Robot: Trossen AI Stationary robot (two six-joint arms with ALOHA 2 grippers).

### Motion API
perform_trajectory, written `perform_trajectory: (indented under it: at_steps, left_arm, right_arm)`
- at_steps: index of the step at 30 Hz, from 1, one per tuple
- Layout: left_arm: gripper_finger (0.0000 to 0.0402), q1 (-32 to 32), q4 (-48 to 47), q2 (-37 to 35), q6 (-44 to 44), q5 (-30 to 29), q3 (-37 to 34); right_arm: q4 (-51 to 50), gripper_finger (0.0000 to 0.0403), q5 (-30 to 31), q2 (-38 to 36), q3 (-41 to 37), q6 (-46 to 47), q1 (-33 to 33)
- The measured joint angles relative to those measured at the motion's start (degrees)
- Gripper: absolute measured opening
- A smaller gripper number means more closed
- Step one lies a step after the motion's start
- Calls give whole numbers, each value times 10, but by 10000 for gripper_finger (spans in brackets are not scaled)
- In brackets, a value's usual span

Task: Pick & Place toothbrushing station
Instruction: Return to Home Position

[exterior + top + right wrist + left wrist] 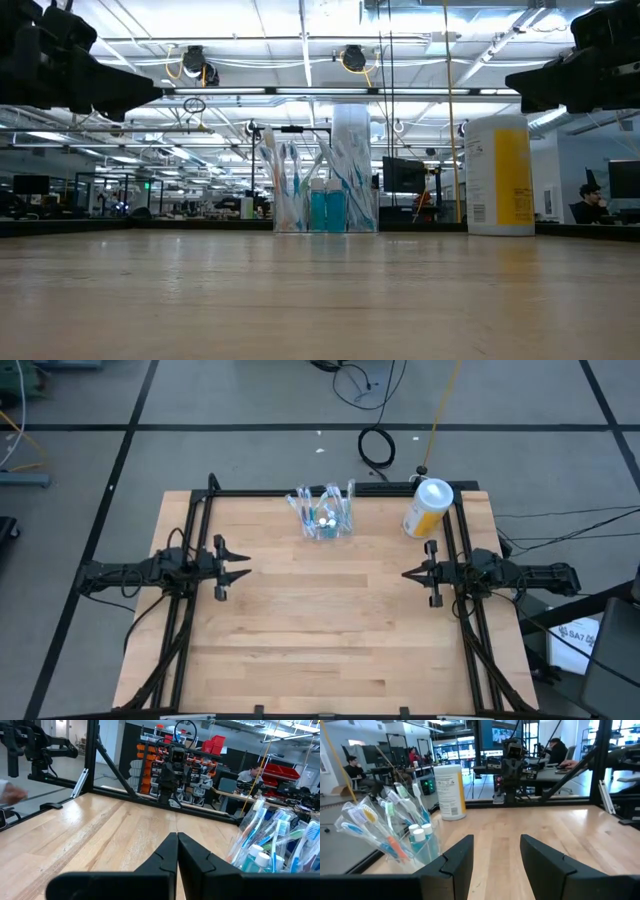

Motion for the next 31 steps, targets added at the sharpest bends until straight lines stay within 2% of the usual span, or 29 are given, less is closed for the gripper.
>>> perform_trajectory:
  at_steps: [31]
  left_arm:
    - [168,0,14,0,3,-1,0]
  right_arm:
    - [0,4,0,0,0,0,0]
